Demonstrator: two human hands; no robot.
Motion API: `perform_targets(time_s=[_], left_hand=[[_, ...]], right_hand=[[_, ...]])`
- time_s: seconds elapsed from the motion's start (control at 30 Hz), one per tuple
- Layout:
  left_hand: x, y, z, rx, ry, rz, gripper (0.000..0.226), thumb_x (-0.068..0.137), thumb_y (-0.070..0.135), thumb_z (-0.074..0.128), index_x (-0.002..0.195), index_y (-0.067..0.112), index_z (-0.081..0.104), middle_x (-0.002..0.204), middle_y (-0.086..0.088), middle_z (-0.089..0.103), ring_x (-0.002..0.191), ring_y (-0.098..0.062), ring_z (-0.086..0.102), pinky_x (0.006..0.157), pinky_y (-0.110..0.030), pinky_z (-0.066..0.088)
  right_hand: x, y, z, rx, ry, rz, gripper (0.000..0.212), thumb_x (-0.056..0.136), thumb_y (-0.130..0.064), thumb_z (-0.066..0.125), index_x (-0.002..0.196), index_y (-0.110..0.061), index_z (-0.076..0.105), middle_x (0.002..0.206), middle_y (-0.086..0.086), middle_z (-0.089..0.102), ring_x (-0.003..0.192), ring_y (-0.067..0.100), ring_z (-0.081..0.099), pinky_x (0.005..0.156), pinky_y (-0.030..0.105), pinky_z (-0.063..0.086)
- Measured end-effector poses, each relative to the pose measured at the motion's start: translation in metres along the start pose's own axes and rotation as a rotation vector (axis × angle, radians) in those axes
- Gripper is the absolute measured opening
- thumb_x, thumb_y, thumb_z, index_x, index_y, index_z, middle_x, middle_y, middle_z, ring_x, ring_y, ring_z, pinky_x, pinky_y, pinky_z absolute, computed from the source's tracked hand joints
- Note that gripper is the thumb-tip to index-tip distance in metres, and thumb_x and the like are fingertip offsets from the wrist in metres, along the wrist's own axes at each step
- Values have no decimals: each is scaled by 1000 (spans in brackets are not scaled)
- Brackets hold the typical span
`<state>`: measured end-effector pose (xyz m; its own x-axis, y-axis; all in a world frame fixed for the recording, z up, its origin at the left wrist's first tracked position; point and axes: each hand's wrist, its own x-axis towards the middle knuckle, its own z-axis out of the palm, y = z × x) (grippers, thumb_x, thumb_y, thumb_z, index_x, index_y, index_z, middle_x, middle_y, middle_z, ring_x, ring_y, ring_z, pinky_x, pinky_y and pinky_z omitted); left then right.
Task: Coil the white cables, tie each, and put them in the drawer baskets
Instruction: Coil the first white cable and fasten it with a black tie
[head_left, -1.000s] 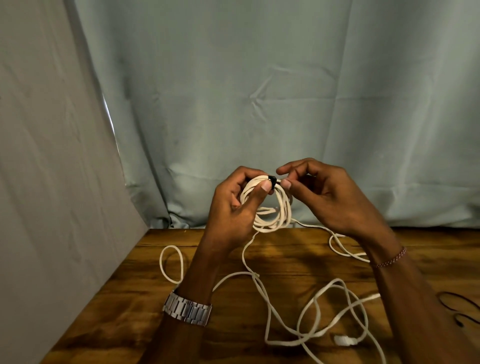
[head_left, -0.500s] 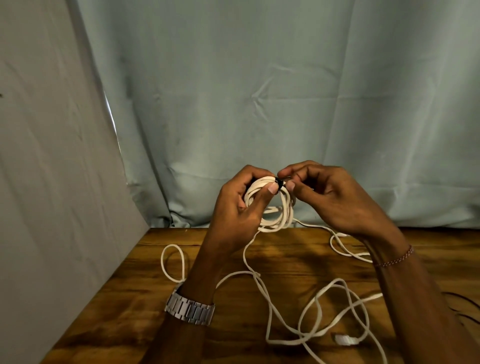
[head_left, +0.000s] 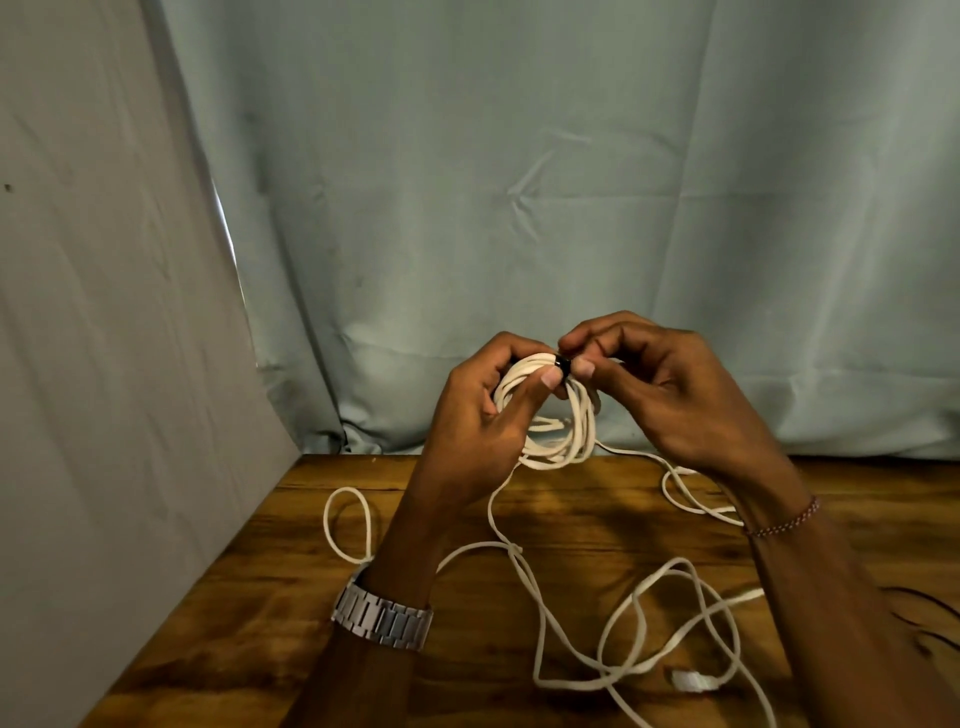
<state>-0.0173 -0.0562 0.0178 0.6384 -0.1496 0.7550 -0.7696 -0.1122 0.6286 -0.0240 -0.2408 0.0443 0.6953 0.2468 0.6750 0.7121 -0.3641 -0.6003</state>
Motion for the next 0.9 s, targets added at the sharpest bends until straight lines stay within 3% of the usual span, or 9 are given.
perform_targets(time_s=[0.2,0.3,0.47,0.67,0.9], left_hand=[[0,2,-6,-35,-27,-8,8,95,9,64,102,9,66,83,6,71,78,-2,66,72,-16,49],[1,3,-9,-38,-33,-5,11,95,10,64,105,6,67,86,3,72,80,-4,68,72,-17,50],[1,6,-9,-44,-10,6,11,95,11,65,105,8,66,84,6,72,79,-4,69,71,-17,51],[1,5,-10,-62,18,-15,13,96,13,63,106,4,66,83,2,73,78,-4,67,71,-18,49],[0,7,-9,-46,-8,-15,10,96,11,64,105,9,67,85,5,73,78,-4,67,72,-18,50]], right_hand=[[0,-3,12,14,102,8,32,82,-43,67,94,-14,74,93,-1,73,87,16,73,82,44,61],[-1,-4,13,30,134,6,32,78,-43,70,92,-14,75,91,-3,75,88,13,73,81,36,61],[-1,-7,12,109,196,-59,19,76,-25,76,88,-10,77,86,-2,75,82,14,74,75,23,59],[-3,-3,-4,143,28,-78,21,85,-10,72,105,-13,77,100,-4,78,96,15,74,84,23,58],[-2,-1,-5,214,57,-16,21,80,-15,74,100,-9,75,95,0,78,90,16,75,78,22,59]])
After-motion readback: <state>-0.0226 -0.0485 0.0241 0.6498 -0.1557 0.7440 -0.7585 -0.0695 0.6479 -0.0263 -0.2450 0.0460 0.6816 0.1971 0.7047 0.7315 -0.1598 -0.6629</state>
